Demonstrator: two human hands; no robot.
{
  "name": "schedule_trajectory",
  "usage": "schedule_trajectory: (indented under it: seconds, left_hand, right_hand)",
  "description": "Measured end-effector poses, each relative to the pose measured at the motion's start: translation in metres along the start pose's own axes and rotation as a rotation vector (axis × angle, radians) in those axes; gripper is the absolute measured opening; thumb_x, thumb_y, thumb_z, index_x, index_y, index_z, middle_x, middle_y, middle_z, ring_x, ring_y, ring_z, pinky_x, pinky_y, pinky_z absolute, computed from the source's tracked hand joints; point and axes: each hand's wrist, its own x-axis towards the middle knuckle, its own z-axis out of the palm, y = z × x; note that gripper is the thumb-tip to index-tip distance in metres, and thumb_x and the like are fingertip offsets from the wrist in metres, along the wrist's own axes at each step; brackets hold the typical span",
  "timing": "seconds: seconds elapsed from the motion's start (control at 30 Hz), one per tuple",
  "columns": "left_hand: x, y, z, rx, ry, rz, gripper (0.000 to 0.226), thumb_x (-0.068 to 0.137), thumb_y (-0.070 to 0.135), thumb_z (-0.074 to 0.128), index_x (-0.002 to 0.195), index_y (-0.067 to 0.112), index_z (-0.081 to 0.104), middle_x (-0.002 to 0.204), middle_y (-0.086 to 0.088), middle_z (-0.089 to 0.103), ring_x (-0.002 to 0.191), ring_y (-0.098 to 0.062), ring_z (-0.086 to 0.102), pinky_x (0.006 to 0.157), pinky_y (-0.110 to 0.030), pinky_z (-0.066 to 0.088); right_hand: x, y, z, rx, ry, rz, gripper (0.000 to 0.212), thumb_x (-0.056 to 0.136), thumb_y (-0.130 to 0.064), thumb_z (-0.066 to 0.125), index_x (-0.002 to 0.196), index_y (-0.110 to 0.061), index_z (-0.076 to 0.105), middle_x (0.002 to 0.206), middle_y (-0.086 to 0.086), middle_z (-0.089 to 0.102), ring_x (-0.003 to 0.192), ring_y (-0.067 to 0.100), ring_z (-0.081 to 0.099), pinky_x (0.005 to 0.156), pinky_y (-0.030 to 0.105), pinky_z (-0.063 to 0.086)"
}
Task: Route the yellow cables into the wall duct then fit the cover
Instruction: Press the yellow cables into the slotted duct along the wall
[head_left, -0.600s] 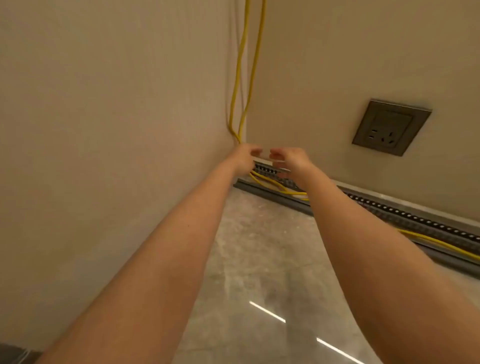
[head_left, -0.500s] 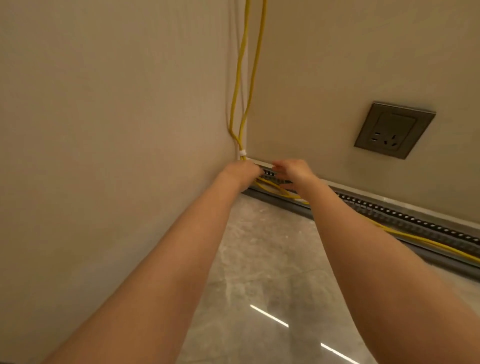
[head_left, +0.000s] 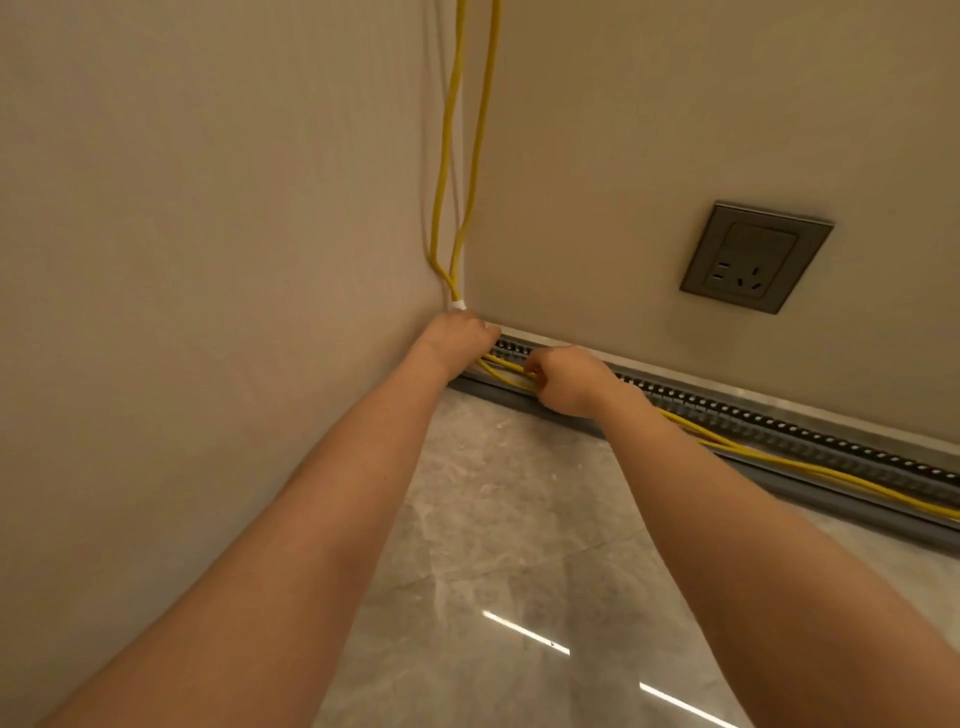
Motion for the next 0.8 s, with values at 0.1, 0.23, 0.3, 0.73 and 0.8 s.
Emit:
schedule_trajectory:
  seconds: [0.1,0.23,0.3,0.73,0.8]
  left_hand:
    - [-0.001,-0.005,-0.005,0.013,0.018,0.015,0.036,0.095,-0.001,0.042,0.130,0.002,0.045,0.131,-0.018,0.055,0.125,-0.034,0.050,0.098,-0.039,0.044]
    - [0.000,-0.012,-0.005,0.024,0.038,0.022,0.033,0.096,0.004,0.044,0.128,0.007,0.050,0.129,-0.015,0.056,0.124,-0.030,0.051,0.094,-0.038,0.047]
    - [0.002,-0.016,-0.006,0.008,0.035,0.031,0.034,0.096,0.005,0.045,0.129,0.010,0.050,0.128,-0.014,0.057,0.123,-0.030,0.053,0.092,-0.039,0.049]
    - [0.017,-0.019,-0.005,-0.063,0.063,-0.037,0.033,0.097,-0.002,0.039,0.123,0.004,0.057,0.122,-0.017,0.061,0.117,-0.033,0.058,0.091,-0.039,0.050]
    - [0.019,-0.019,-0.003,-0.072,0.049,-0.035,0.032,0.097,0.000,0.041,0.123,0.005,0.058,0.122,-0.017,0.062,0.116,-0.034,0.059,0.091,-0.039,0.050]
  right_hand:
    - [-0.003,-0.002,0.003,-0.123,0.025,-0.043,0.041,0.087,-0.007,0.052,0.128,-0.006,0.047,0.126,0.017,0.054,0.113,0.035,0.054,0.087,0.038,0.047]
    - [-0.008,0.002,0.008,-0.055,0.067,-0.025,0.041,0.088,-0.005,0.053,0.127,-0.004,0.044,0.128,0.019,0.049,0.115,0.038,0.052,0.092,0.040,0.046]
    - [-0.009,0.006,0.008,-0.037,0.072,-0.025,0.039,0.089,-0.004,0.052,0.127,-0.006,0.045,0.128,0.019,0.052,0.115,0.037,0.052,0.091,0.038,0.046]
    - [0.007,0.021,-0.018,-0.149,0.167,0.013,0.033,0.090,-0.001,0.044,0.114,-0.008,0.064,0.115,0.017,0.063,0.102,0.037,0.059,0.075,0.036,0.047]
    - [0.010,0.022,-0.017,-0.149,0.144,0.016,0.034,0.089,0.000,0.043,0.115,-0.008,0.064,0.117,0.017,0.062,0.104,0.037,0.058,0.080,0.037,0.049]
